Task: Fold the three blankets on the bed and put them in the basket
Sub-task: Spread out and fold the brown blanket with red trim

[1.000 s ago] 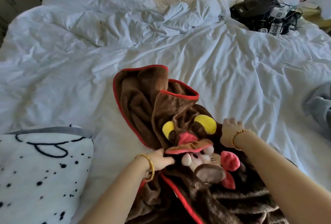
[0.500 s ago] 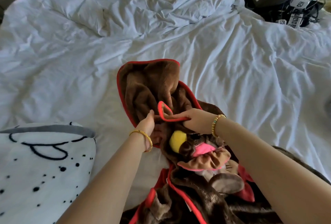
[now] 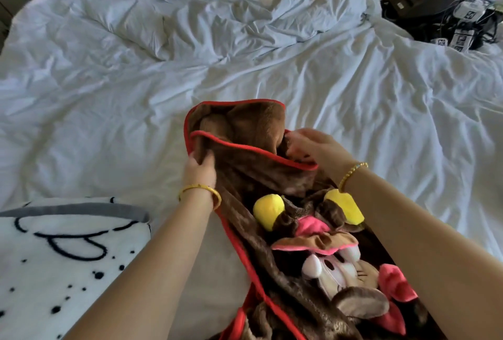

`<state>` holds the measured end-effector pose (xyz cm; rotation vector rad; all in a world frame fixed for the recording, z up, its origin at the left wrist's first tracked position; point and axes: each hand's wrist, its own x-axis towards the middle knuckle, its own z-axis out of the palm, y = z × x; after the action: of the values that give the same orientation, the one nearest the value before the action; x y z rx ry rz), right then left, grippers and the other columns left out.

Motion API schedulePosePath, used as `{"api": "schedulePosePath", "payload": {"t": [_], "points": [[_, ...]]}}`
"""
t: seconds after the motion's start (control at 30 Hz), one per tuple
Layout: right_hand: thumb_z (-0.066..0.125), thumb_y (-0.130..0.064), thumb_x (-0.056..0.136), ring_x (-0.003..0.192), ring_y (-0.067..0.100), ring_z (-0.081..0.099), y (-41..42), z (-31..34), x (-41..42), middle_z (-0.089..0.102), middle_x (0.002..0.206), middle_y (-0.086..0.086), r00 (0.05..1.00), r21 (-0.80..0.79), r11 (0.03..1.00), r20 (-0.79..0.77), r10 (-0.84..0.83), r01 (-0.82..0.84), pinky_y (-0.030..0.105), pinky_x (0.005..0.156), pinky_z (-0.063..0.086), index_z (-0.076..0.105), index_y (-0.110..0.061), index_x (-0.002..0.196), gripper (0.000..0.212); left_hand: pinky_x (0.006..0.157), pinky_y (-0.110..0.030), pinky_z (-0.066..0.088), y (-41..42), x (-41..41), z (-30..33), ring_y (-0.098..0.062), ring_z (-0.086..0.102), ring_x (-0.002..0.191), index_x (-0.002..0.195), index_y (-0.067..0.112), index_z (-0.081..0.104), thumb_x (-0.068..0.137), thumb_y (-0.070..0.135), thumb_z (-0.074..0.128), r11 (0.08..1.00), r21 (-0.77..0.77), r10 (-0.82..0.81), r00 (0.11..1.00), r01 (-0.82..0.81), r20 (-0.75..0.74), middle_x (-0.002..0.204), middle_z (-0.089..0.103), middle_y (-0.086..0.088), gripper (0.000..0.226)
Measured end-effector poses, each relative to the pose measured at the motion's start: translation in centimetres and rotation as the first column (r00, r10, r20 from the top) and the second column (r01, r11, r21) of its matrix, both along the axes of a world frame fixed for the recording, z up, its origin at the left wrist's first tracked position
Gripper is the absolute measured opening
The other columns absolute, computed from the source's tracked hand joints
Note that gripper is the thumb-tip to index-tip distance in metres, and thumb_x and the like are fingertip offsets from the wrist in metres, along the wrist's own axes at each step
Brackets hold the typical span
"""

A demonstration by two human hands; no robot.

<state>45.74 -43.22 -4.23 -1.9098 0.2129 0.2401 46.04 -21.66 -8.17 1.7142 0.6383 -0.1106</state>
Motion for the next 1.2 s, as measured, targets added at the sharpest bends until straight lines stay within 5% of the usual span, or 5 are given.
{"api": "schedulePosePath", "payload": {"t": [0.17,0.43,0.7,0.93,1.2], "points": [[0.049,-0.038,0.093,0.117,0.031,0.048,0.0,-3.0,3.7,0.045,0.133,0.016,0.963,-0.479,0.863,-0.119,-0.243,0.159,0.034,0.093,0.041,0.033,-0.011,0.14,0.057,0.099,-0.045,0.045,1.9,1.5,-1.8,-0.037,0.057,0.107,0.12,0.018,0.059,0.09,0.036,0.053,0.961,0.206,-0.135,0.964,0.184,-0.231,0.119,0.058,-0.015,0.035],[0.048,-0.016,0.087,0.096,0.032,0.057,0.1,-5.6,3.0,0.062,0.106,0.02,0.944,-0.47,0.872,-0.206,-0.258,0.135,0.029,0.07,0.037,0.058,0.0,0.109,0.029,0.076,-0.032,0.052,0.7,1.8,-2.2,-0.023,0.063,0.081,0.108,0.023,0.062,0.089,0.05,0.052,0.986,0.001,-0.162,0.973,0.164,-0.162,0.089,0.065,-0.002,0.034],[0.045,-0.014,0.092,0.118,0.028,0.048,-14.8,-4.7,-0.6,0.048,0.125,0.017,0.453,-0.415,0.498,-0.208,-0.867,0.761,0.037,0.094,0.04,0.03,0.003,0.138,0.051,0.09,-0.033,0.041,-0.5,-4.2,-5.3,-0.035,0.054,0.116,0.12,0.006,0.06,0.095,0.035,0.047,0.917,0.188,-0.277,0.902,0.351,-0.332,0.123,0.06,-0.021,0.041],[0.052,-0.015,0.081,0.127,0.033,0.034,-3.2,-2.8,-0.1,0.043,0.135,0.011,0.934,-0.742,0.582,0.346,-0.094,0.334,0.044,0.108,0.018,0.049,-0.016,0.128,0.047,0.107,-0.038,0.034,0.6,-1.9,-4.2,-0.035,0.043,0.119,0.1,0.012,0.068,0.088,0.049,0.052,0.877,0.461,-0.09,0.988,0.137,-0.122,0.123,0.05,-0.017,0.042],[0.047,-0.044,0.092,0.113,0.026,0.048,6.0,-4.8,1.8,0.06,0.115,0.002,0.84,-0.682,0.568,-0.127,0.528,-0.46,0.039,0.099,0.031,0.057,-0.025,0.117,0.033,0.102,-0.039,0.038,2.5,1.3,-3.3,-0.032,0.043,0.116,0.081,0.018,0.062,0.092,0.043,0.047,0.894,0.386,-0.193,0.974,0.226,-0.123,0.116,0.05,-0.011,0.032]]}}
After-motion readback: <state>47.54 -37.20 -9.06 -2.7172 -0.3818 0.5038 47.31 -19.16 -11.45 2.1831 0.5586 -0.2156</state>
